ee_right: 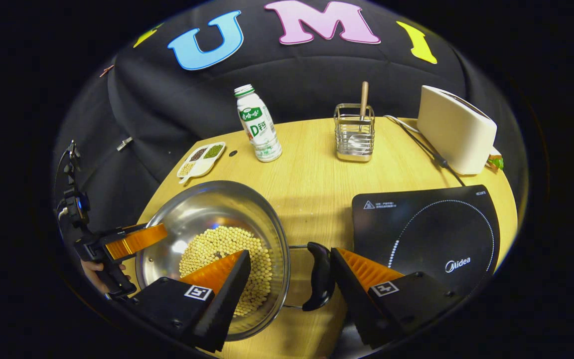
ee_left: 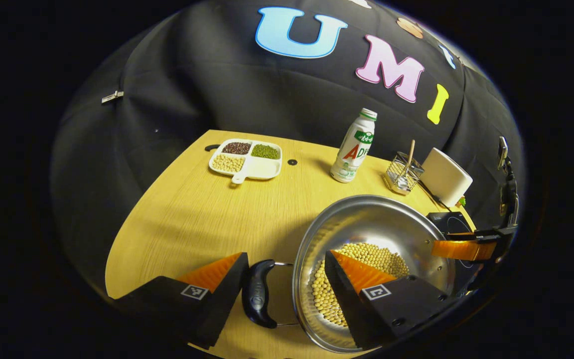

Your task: First push the handle of the pot to place it horizontally, then grasp the pot with both hands and set it on the induction cooktop.

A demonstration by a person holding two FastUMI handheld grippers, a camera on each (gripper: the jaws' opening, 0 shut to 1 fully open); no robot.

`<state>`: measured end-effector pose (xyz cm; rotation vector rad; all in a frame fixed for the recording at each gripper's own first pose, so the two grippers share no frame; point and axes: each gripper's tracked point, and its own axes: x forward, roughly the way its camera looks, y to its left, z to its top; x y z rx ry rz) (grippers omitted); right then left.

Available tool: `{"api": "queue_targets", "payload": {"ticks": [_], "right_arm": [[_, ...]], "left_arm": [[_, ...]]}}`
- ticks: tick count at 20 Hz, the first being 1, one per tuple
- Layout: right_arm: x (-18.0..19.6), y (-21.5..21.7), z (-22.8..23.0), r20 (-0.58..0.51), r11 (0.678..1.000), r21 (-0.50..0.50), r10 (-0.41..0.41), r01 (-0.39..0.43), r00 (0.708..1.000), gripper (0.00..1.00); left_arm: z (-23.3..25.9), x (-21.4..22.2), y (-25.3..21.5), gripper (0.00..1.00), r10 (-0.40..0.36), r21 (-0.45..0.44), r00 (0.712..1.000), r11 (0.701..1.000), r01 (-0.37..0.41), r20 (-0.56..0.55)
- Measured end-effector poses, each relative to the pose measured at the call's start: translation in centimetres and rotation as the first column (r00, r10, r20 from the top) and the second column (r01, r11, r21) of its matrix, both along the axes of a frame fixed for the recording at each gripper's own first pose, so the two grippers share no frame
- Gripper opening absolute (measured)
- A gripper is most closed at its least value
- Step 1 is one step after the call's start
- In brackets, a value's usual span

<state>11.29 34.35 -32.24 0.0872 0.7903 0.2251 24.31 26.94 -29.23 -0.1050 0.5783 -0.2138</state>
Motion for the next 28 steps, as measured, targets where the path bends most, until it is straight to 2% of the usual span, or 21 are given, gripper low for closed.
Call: {"api": "queue_targets", "payload": {"ticks": [3,5,6,12,13,14,15,16,17,19,23,28], "right_arm": [[0.1,0.6,-0.8,-0.009,1.0,-0.011,-0.009,0.009,1.0,0.99],[0.2,1.1,-1.0,-0.013,1.0,-0.006,-0.015,0.015,1.0,0.96],[0.2,1.3,-1.3,-0.02,1.0,-0.007,-0.014,0.014,1.0,0.96],[-0.5,2.4,-3.3,-0.06,0.999,-0.05,0.011,-0.014,0.998,0.97],[-0.4,2.3,-3.6,-0.06,0.998,-0.064,0.01,-0.013,0.998,0.96],[-0.2,2.2,-3.8,-0.059,0.997,-0.072,0.008,-0.012,0.998,0.95],[-0.1,1.9,-4.0,-0.062,0.997,-0.077,0.001,-0.006,0.998,0.93],[-0.1,1.9,-4.2,-0.067,0.997,-0.076,-0.006,0.001,0.998,0.76],[-0.1,2.1,-4.4,-0.078,0.998,-0.07,-0.008,0.002,0.997,0.76],[-0.2,2.2,-4.6,-0.082,0.997,-0.073,0.002,-0.008,0.997,0.74],[-0.6,2.1,-5.1,-0.088,0.996,-0.082,0.01,-0.017,0.996,0.72],[-0.3,2.4,-5.0,-0.101,0.999,-0.045,-0.002,-0.003,0.995,0.6]], "left_arm": [[-0.9,-0.1,0.8,0.94,-0.002,0.011,1.0,1.0,0.003,-0.02],[-1.1,-0.4,1.2,0.93,-0.019,0.008,0.999,1.0,0.019,-0.026],[-1.2,-0.4,1.5,0.87,-0.021,0.009,0.999,1.0,0.021,-0.029],[-2.2,-0.5,2.5,0.88,-0.012,-0.019,0.999,1.0,0.011,-0.05],[-2.4,-0.5,2.6,0.85,-0.011,-0.016,0.999,1.0,0.01,-0.053],[-2.7,-0.4,2.7,0.88,-0.013,-0.008,0.998,1.0,0.013,-0.061],[-2.9,-0.5,2.8,0.8,-0.014,-0.003,0.998,1.0,0.014,-0.069],[-3.0,-0.5,3.0,0.78,-0.007,0.003,0.997,1.0,0.008,-0.074],[-3.2,-0.5,3.1,0.72,-0.006,0.004,0.997,1.0,0.007,-0.078],[-3.3,-0.6,3.2,0.67,-0.005,-0.005,0.997,1.0,0.004,-0.082],[-3.5,-0.5,3.5,0.66,0.0,0.0,0.996,1.0,0.0,-0.086],[-3.4,-1.0,3.6,0.65,0.029,-0.007,0.995,1.0,-0.03,-0.098]]}}
